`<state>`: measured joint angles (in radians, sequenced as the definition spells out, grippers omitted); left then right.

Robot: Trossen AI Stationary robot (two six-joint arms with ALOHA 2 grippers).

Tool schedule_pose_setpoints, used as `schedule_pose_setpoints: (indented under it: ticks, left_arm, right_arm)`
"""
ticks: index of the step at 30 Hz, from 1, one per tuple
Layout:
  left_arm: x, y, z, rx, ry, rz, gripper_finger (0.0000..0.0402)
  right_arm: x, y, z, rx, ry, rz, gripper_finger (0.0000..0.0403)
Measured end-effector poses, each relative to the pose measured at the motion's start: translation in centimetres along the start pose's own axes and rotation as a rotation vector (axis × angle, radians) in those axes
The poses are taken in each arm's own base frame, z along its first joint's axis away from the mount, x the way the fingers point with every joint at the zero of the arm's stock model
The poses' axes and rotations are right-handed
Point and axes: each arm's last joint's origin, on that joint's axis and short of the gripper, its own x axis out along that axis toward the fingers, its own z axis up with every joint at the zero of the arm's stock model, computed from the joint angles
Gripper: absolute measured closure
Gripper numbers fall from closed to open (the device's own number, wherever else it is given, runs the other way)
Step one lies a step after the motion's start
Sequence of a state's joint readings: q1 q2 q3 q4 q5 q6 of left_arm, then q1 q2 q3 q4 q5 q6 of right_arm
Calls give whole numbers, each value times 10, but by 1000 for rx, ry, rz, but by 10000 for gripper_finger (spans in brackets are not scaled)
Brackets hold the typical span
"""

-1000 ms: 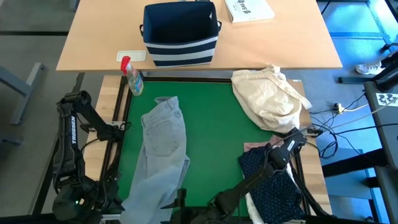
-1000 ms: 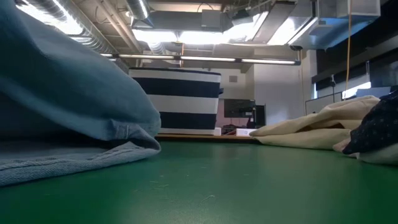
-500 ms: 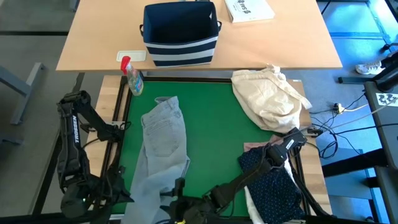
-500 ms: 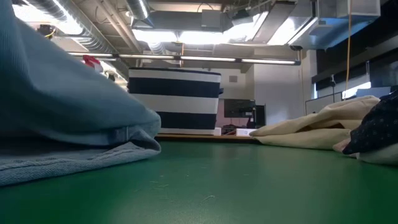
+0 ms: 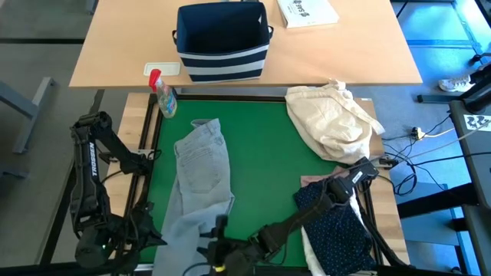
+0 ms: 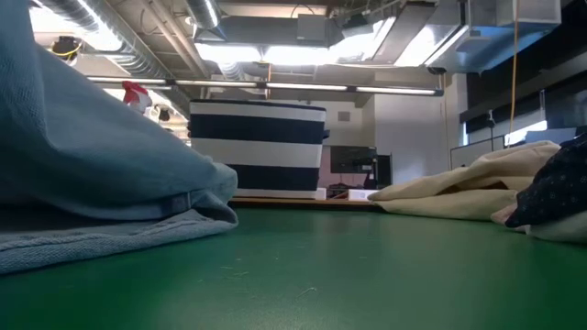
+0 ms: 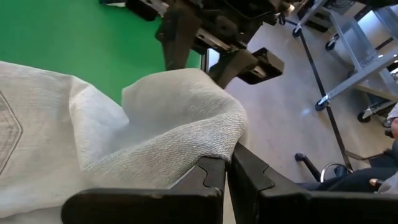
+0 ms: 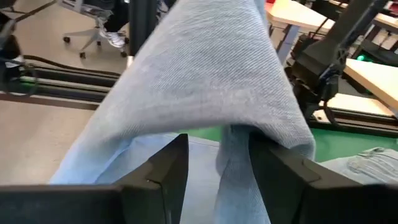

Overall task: Fold laundry
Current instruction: Fold the blue jeans

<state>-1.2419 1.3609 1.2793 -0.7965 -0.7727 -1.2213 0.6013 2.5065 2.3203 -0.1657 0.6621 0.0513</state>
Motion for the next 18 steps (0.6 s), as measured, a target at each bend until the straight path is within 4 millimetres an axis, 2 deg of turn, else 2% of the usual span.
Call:
schedule_pose_setpoints:
  ticks: [10, 18]
  left_arm:
    - [0, 0, 0, 10, 0, 1, 397]
    - [0, 0, 0, 14, 0, 1, 397]
  right_arm:
    - [4, -10, 0, -22, -5, -137, 240]
    - [10, -16, 3, -1, -28, -116, 240]
